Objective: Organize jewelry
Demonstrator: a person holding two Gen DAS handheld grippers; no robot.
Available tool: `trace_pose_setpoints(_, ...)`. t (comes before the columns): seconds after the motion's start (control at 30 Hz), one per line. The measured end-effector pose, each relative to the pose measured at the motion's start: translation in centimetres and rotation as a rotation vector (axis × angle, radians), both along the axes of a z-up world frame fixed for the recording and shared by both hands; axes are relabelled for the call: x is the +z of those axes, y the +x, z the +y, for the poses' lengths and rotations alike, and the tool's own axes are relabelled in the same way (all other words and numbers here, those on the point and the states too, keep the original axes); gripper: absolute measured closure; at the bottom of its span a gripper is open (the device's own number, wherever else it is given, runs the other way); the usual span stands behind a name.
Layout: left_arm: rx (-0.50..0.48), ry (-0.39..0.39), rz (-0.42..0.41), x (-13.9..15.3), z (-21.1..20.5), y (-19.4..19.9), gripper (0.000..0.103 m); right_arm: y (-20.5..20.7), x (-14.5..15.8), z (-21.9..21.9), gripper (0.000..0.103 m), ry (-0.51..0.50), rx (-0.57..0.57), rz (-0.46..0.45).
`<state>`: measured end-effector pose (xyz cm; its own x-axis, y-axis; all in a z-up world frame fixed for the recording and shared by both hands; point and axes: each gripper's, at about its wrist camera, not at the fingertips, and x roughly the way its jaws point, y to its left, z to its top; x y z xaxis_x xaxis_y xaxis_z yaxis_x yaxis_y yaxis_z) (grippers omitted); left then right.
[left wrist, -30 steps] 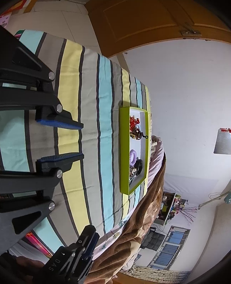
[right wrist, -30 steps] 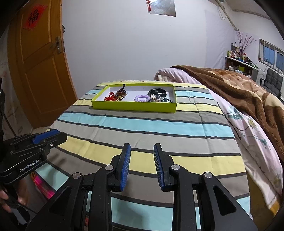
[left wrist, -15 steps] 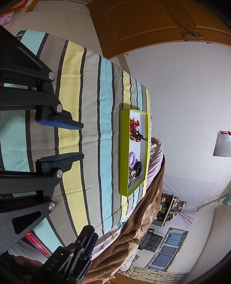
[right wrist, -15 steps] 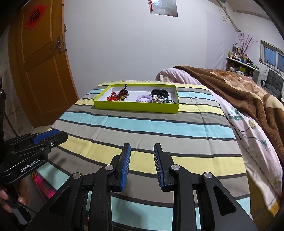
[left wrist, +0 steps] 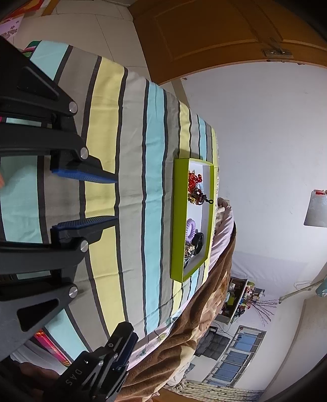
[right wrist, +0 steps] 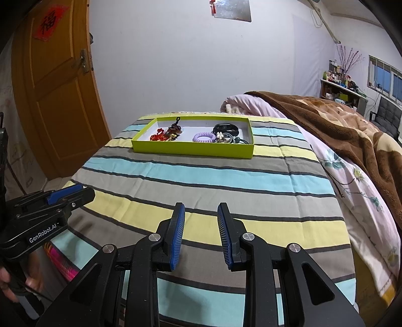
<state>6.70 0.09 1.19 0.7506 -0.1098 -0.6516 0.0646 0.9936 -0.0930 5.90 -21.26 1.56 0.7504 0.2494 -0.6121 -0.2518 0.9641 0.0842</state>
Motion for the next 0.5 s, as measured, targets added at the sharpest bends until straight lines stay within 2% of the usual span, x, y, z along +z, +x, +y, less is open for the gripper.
trace_pose_setpoints(0.5, -0.004, -0.001, 0.001, -0.11, -0.05, 0.02, 0.075, 0.00, 0.04, 0.02, 0.075, 0.002, -0.005, 0.000)
